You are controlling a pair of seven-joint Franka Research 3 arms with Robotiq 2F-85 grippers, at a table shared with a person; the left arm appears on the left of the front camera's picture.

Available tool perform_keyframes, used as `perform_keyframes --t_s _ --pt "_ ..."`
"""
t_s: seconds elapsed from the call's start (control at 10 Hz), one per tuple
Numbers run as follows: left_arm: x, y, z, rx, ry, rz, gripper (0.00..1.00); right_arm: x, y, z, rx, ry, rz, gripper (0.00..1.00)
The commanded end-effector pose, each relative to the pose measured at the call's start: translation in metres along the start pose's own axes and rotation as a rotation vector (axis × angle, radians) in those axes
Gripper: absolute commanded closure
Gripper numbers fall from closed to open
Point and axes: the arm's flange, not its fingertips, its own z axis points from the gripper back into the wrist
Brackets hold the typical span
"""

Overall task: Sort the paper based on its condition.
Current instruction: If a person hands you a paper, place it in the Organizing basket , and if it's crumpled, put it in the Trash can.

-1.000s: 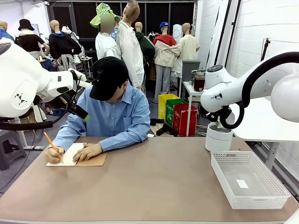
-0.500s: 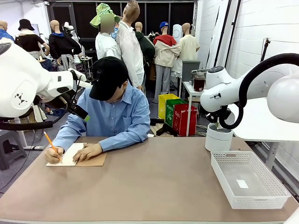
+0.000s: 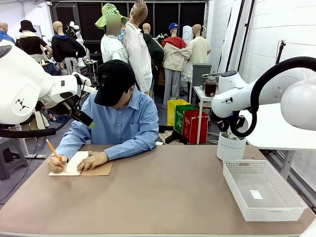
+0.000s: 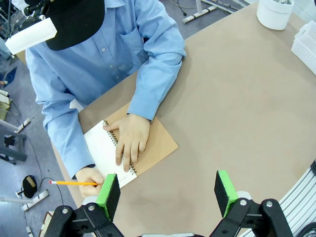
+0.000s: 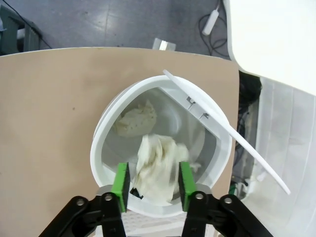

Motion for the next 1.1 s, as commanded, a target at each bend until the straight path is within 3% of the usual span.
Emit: perform_keyframes --t_s 0.0,0.1,1.0 --pt "0.000 0.001 0.001 0.001 -0.002 0.001 0.00 0.008 -0.002 0.001 -0.002 0.018 -0.002 0.04" --pt "0.000 0.001 0.001 0.001 -0.002 0.001 0.00 0.007 -0.003 0.002 -0.005 0.015 -0.010 0.00" --pt "0.000 0.001 0.001 0.001 -0.002 0.001 0.00 -0.003 0.007 0.042 0.087 -0.027 -0.075 0.00"
